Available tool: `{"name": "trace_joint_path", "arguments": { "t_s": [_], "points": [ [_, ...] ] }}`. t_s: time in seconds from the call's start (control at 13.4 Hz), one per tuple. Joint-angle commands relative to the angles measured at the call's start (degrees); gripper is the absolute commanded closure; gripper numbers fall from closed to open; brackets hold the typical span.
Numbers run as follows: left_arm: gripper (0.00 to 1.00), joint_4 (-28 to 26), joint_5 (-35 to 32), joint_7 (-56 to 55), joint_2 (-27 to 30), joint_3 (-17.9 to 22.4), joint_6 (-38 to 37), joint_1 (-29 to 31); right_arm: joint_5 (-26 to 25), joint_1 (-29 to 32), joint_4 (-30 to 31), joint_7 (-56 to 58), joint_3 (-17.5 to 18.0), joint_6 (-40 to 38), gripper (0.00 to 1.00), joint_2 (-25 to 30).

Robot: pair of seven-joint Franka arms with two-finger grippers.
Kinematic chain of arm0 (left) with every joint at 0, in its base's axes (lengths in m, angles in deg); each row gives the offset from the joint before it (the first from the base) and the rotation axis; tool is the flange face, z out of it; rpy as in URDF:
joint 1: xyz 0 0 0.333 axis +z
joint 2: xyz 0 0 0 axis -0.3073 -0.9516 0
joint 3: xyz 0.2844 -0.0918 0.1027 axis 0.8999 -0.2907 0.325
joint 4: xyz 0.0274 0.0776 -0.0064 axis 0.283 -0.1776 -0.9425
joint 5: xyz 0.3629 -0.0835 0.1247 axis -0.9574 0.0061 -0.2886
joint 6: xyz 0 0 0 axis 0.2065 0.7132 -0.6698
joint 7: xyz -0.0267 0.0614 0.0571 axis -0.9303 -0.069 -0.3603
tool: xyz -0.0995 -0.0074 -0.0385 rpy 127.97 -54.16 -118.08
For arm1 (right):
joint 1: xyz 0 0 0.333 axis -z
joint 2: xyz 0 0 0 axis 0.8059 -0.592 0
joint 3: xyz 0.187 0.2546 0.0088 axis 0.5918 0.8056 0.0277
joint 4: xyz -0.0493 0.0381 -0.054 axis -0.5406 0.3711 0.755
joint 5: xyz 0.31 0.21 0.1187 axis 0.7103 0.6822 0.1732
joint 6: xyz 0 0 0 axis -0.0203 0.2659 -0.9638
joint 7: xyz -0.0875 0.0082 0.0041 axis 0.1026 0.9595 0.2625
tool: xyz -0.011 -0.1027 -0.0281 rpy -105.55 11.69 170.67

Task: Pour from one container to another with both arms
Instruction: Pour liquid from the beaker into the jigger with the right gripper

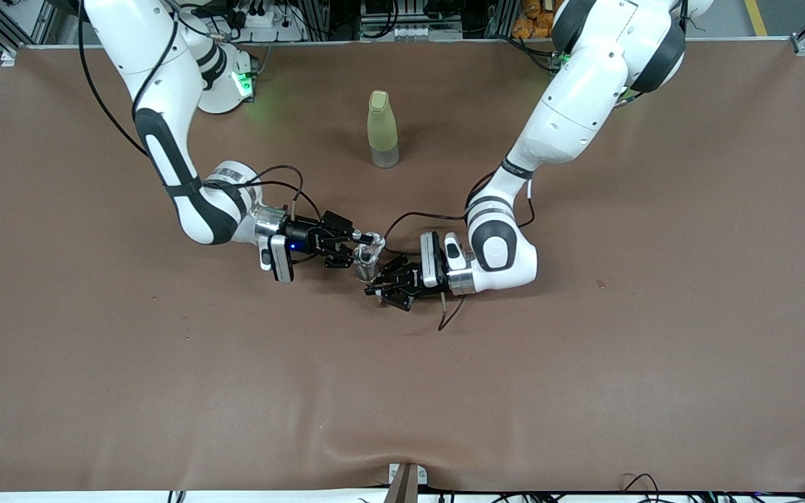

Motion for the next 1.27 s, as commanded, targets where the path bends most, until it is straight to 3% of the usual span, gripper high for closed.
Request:
{"name": "trace_joint_path", "arguments": {
  "t_s": [0.0,1.2],
  "points": [
    [1.0,0.7,2.2,2.3,-0.3,0.0,0.5,-0.2,1.5,-0.2,1.0,-2.2,0.0,-0.2,1.0,1.4],
    [1.0,0.7,2.3,2.3,-0.4,0.0,0.5,-0.2,1.5,-0.7,0.8,-11.0,0.0,0.6,1.0,2.1]
  ]
}}
